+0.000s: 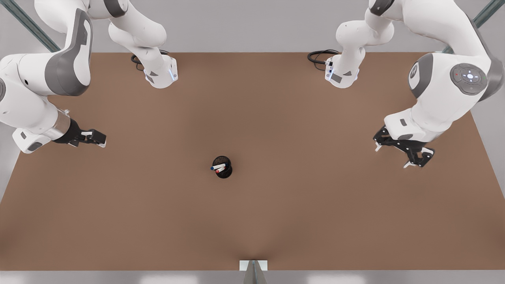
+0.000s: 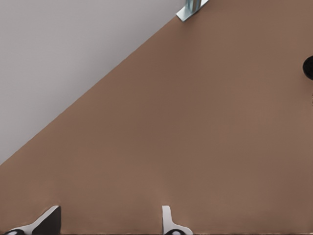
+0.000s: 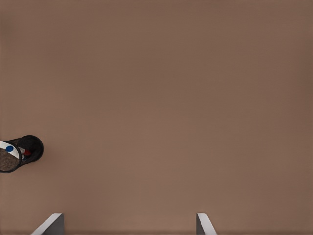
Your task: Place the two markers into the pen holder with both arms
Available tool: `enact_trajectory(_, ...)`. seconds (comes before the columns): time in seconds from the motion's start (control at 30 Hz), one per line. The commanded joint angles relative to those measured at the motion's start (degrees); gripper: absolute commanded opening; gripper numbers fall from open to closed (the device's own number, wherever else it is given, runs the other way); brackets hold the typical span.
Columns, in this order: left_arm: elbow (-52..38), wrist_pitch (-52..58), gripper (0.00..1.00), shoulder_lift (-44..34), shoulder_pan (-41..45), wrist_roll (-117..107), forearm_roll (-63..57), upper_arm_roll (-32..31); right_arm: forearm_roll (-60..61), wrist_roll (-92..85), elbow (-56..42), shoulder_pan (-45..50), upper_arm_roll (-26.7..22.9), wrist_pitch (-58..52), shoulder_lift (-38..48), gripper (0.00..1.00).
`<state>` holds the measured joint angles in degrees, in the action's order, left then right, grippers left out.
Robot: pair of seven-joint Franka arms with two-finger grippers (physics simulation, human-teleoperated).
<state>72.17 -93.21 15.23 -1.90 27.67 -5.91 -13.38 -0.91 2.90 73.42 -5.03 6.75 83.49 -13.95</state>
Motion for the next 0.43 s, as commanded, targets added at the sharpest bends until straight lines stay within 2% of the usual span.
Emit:
enact_trajectory(0.0,0.2,11.5,1.00,0.1,0.7,-27.8,-0.6,0.3,0.0,-0.4,0.0,0.0,0.0,0.0,0.1,1.00)
enact_trajectory(0.1,0.2,9.1,1.00,2.8,4.1,-27.7,-0.9,5.1,0.0,-0.4,0.1,0.0,0.0,0.0,0.1,1.00)
enact_trajectory(0.4,0.4,6.7,1.00,3.6,4.5,-28.8,-0.7,6.0,0.0,-0.8,0.1,-0.1,0.0,0.0,0.1,1.00)
